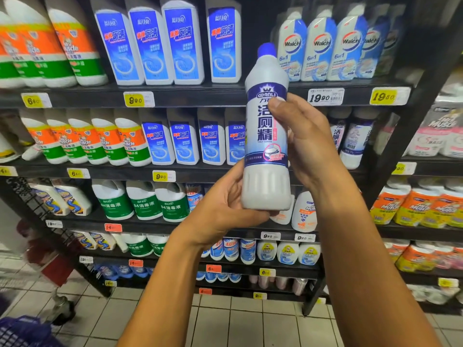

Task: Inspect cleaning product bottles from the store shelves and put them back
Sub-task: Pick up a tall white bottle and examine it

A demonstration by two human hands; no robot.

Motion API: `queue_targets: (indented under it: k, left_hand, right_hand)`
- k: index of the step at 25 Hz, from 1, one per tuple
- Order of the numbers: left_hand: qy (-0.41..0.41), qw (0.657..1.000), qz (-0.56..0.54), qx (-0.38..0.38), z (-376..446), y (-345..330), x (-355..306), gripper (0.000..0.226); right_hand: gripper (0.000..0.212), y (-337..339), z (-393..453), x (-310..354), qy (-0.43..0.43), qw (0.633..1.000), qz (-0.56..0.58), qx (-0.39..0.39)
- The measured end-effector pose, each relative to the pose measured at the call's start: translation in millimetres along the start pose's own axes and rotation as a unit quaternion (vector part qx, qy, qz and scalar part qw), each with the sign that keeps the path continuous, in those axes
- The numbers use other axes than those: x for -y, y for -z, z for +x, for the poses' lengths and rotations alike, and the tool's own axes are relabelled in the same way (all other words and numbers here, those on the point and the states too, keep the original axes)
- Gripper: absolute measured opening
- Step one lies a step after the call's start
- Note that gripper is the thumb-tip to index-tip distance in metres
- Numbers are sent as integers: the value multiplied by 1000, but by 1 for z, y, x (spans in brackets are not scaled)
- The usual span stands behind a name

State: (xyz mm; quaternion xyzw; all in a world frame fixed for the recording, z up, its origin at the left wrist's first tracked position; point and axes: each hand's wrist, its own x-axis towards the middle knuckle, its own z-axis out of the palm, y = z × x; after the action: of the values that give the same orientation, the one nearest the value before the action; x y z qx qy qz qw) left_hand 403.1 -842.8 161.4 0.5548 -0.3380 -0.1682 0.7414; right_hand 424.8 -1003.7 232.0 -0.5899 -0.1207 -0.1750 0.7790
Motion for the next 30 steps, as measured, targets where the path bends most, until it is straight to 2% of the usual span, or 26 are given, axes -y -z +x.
queue_targets:
  k: [3, 9, 15, 17, 20, 24, 30]
  left_hand:
    - [20, 999, -20, 22, 3, 0, 4, 79]
    - [71, 986, -2, -153, 2, 12, 35, 46]
    - [141, 962, 42, -229, -59, 70, 59, 57]
    - [158, 952, 41, -258, -93, 94, 62, 57]
    - [185, 933, 35, -305, -158, 131, 60, 59]
    - [211, 904, 14, -371, -275, 194, 45, 65]
    - [242, 842, -7, -482, -432, 282, 25, 61]
  right_hand:
    - [41, 8, 1, -3, 2, 1000, -15, 17]
    - [57, 11, -1, -41, -73, 994, 8, 83]
    - [52, -37, -10, -105, -164, 972, -24, 167]
    - [49, -68, -17, -132, -189, 964, -24, 184]
    - [56, -129, -36, -173, -213, 947, -38, 239]
    - [56, -247, -75, -234, -243, 906, -48, 343]
    - [54, -428, -134, -317, -281, 838, -55, 463]
